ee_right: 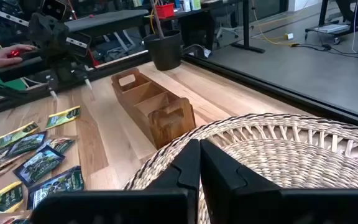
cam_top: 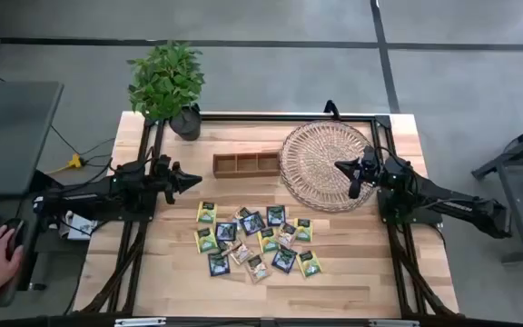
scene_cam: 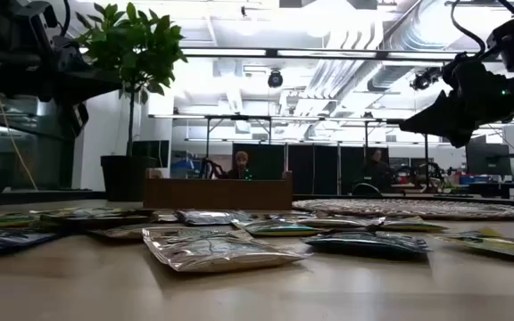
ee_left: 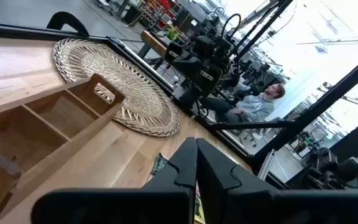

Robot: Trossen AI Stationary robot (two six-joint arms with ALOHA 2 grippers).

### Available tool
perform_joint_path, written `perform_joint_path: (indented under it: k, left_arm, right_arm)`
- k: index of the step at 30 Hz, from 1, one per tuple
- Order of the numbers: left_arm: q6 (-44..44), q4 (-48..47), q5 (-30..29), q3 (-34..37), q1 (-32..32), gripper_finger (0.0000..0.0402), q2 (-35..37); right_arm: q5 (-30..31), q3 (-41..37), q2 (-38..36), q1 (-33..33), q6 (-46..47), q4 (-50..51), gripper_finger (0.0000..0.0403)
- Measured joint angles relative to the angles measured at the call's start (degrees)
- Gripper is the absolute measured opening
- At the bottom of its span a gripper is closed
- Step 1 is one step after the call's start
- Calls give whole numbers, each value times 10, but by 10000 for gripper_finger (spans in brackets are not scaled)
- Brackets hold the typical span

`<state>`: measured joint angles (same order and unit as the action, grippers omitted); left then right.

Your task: Pick & Place Tea

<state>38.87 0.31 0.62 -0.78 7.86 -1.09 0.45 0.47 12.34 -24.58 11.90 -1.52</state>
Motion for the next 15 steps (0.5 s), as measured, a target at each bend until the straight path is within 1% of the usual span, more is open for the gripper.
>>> perform_joint_path:
  k: [15]
  left_arm:
    - [0,0,0,0,0,0,0]
  right_arm:
    - [0,0,0,0,0,0,8]
